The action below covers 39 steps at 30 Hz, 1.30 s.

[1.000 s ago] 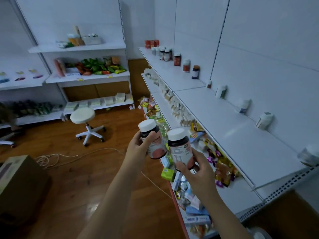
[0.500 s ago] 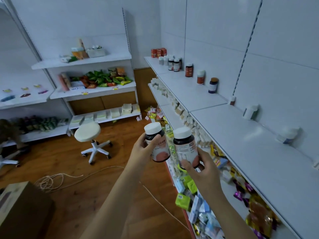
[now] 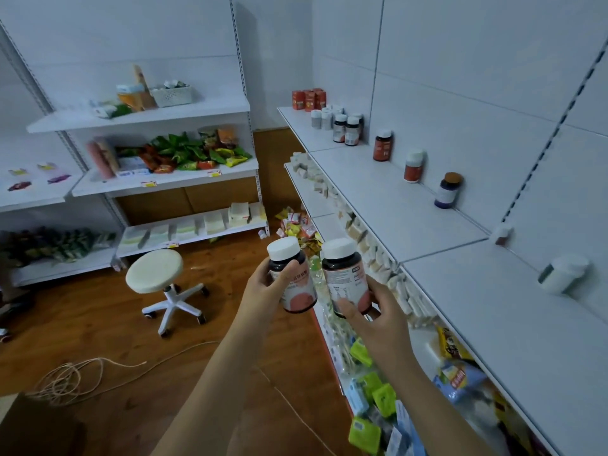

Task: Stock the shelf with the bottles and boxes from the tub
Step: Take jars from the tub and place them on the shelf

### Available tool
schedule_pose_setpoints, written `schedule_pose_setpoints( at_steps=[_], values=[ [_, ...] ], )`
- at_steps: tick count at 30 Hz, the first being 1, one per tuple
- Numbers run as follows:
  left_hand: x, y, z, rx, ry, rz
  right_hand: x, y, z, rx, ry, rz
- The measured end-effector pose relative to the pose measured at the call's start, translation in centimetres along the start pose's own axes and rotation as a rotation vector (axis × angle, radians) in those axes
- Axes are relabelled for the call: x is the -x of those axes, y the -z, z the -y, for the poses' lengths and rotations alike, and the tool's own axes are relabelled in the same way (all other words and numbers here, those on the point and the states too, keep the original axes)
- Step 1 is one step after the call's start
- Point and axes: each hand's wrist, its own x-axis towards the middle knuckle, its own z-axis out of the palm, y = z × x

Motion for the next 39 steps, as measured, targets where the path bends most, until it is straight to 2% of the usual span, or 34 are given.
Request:
schedule_pose_setpoints(
  at_steps=[12,19,28,39],
  values=[
    [-22.3,9.3,-3.1,-0.099,-0.029,0.085,-17.1,-14.4,-0.5,0.018,-0.029,-0.134],
    [-32.9,12.2,-4.6,-0.112,-0.038,0.165,-25.9,-19.7,-1.3,0.023,-0.083,-0.217],
    [-46.0,10.7,-4.3,-0.1,-0.009,0.232,-37.3,-22.1,-4.7,0.028,-0.128,-0.251],
    [-67.3,3.8,-7.6,-0.191,0.011,0.269,-58.8,-21.5,-10.6,-0.039,-0.161,-0.34]
  ],
)
